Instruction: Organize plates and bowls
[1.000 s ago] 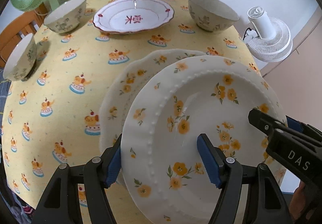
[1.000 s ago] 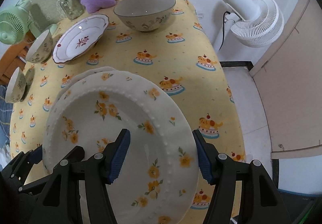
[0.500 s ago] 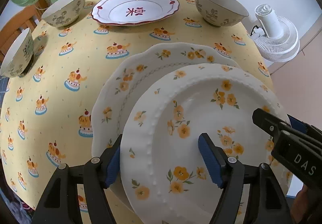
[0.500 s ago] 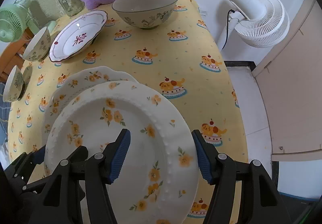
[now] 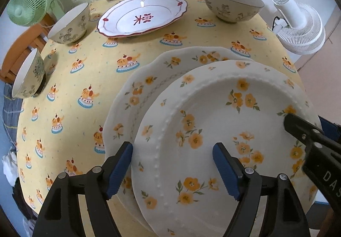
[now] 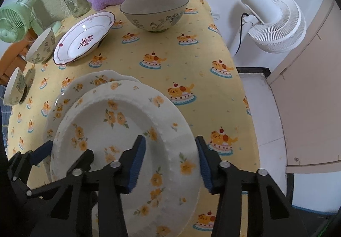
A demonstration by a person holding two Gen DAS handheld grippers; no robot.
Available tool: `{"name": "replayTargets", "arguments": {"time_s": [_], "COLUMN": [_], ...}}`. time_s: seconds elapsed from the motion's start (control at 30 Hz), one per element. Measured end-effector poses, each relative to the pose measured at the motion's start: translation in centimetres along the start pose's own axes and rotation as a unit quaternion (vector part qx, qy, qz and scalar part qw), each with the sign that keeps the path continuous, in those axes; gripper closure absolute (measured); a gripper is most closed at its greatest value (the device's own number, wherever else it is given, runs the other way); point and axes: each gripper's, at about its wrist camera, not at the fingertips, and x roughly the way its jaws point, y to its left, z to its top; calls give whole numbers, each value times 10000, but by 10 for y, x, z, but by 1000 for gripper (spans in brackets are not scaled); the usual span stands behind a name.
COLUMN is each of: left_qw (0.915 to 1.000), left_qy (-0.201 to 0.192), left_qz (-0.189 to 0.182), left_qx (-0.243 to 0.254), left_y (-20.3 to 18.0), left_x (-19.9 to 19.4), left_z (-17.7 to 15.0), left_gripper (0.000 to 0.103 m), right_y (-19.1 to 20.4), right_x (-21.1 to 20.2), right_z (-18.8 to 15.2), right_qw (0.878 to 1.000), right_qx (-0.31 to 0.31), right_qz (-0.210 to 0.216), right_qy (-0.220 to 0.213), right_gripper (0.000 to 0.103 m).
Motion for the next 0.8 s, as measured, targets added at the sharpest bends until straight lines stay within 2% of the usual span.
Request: {"name": "replayTargets", "arguments": {"time_s": [0.27, 0.67, 0.8], "left_qw": [9997, 9989, 9988], "left_qy": [-11, -149, -178], "left_qz": [-126, -224, -210], "left_qx": [-208, -384, -407], "left_y": [16, 26, 28], "left_x": [-5, -8, -7], "left_z": [-1, 9, 12], "left_gripper": [23, 21, 21], "right_y": [13, 29, 30], "right_x": [2, 17, 24], "right_z": [4, 25, 28], "right_qw": [9997, 9984, 9988], "right_qx": [-222, -528, -476], "right_qz": [-70, -32, 24], "right_qy": [-70, -221, -136], "right_gripper": [59, 51, 49]}}
